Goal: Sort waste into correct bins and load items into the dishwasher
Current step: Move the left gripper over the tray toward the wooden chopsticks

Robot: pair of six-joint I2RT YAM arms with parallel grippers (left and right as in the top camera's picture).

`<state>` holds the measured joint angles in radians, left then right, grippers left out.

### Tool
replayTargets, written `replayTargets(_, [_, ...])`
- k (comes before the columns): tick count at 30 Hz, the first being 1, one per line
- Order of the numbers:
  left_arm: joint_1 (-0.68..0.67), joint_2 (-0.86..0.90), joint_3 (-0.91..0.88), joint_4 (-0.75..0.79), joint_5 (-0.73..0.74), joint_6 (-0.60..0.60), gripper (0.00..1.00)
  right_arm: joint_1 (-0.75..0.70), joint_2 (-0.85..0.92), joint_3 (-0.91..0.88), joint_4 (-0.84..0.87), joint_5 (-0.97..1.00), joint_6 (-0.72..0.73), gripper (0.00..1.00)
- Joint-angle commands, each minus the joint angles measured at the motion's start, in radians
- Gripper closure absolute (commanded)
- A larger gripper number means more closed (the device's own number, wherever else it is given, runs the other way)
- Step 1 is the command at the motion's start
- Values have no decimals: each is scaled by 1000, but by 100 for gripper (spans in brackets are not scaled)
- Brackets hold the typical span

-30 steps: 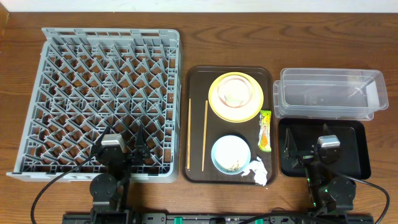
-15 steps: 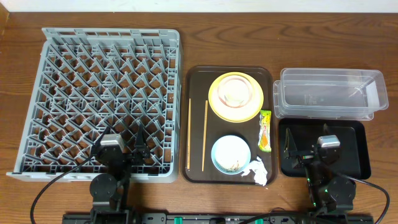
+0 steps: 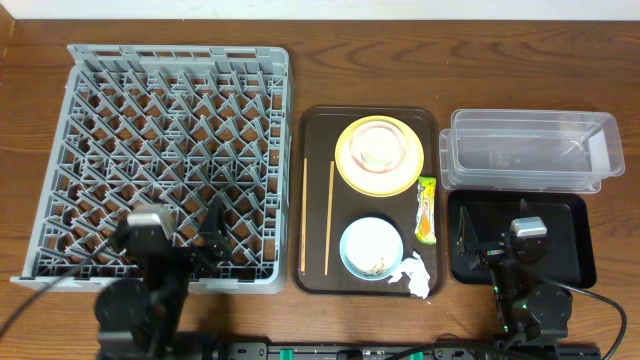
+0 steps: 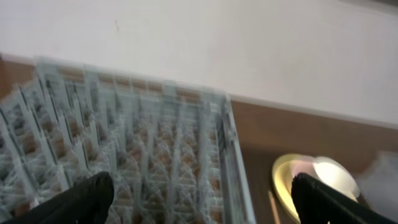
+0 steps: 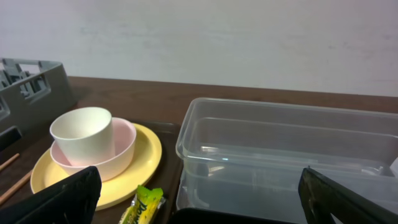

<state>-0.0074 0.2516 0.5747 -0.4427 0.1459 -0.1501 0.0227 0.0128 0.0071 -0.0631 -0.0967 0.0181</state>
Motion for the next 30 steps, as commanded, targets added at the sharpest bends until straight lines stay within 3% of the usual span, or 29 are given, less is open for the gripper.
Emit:
replayTargets(1, [0,220,251,-196,168,-18,7,-6,-2,-2,-5,2,11,1])
replayTargets(5, [0,494,542,-546,240,-17,7,-6,-2,-2,-5,2,11,1])
replayTargets(8, [0,634,648,-613,251,-59,7,-6,-2,-2,-5,2,11,1])
replayTargets(12, [0,763,667,-648,518,-174,9,-6,-2,-2,-5,2,11,1])
replayTargets(14, [0,816,667,-647,566,-187,23,-6,-2,-2,-5,2,11,1])
replayTargets(16, [-2,852,666,-660,567,-228,57,-6,-2,-2,-5,2,11,1])
replayTargets(19, [-32,877,663,-689,550,-236,73,-6,-2,-2,-5,2,11,1])
replayTargets(25, [-231,869,654,-708,183,-389,75,-6,-2,-2,-5,2,11,1])
replayTargets(30, [-539,889,647,-689,-220,-530,74,-6,-2,-2,-5,2,11,1])
